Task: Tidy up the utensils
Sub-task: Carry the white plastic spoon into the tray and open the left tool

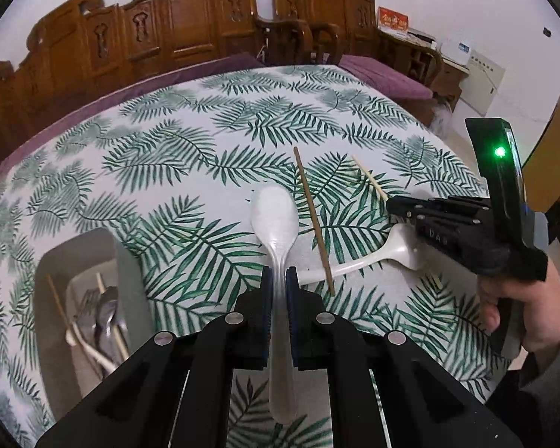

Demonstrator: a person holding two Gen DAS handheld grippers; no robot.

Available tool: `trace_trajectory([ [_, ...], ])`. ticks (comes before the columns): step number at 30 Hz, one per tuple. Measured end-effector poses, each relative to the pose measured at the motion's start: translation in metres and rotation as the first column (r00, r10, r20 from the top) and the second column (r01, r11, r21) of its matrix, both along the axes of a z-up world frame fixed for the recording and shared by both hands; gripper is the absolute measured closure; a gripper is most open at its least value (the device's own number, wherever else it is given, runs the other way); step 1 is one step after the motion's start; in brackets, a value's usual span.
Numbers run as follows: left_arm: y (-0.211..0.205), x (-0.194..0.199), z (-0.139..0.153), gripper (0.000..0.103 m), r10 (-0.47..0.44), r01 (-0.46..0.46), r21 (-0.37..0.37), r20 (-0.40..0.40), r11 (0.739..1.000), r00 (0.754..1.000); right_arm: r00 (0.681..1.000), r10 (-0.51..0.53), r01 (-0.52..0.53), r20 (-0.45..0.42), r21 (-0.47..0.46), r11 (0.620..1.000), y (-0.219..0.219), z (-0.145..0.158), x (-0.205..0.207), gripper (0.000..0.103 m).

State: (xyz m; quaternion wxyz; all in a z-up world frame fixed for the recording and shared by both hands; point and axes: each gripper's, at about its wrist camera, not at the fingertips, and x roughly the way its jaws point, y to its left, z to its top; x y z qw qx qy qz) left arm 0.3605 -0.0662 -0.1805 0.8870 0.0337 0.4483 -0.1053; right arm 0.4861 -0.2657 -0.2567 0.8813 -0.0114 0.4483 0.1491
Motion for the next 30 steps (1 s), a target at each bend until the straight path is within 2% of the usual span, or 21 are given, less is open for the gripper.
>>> trace_trajectory([
  [7, 0.012, -0.030, 0.025, 0.097, 0.011, -0.011, -0.004, 0.036, 1.000, 0.999, 0.999, -0.010, 0.009, 0.032, 0.053, 0.999, -0.007, 0.020, -0.022, 0.097],
  [18, 0.039, -0.065, 0.051, 0.097, 0.050, -0.050, -0.012, 0.080, 0.999, 0.996, 0.993, 0.011, -0.007, 0.116, -0.033, 0.999, -0.001, 0.058, -0.051, 0.097],
  [30, 0.069, -0.070, 0.056, 0.097, 0.098, -0.098, -0.005, 0.089, 0.995, 0.991, 0.980, 0.084, -0.073, 0.181, -0.067, 0.995, 0.018, 0.100, -0.079, 0.097],
])
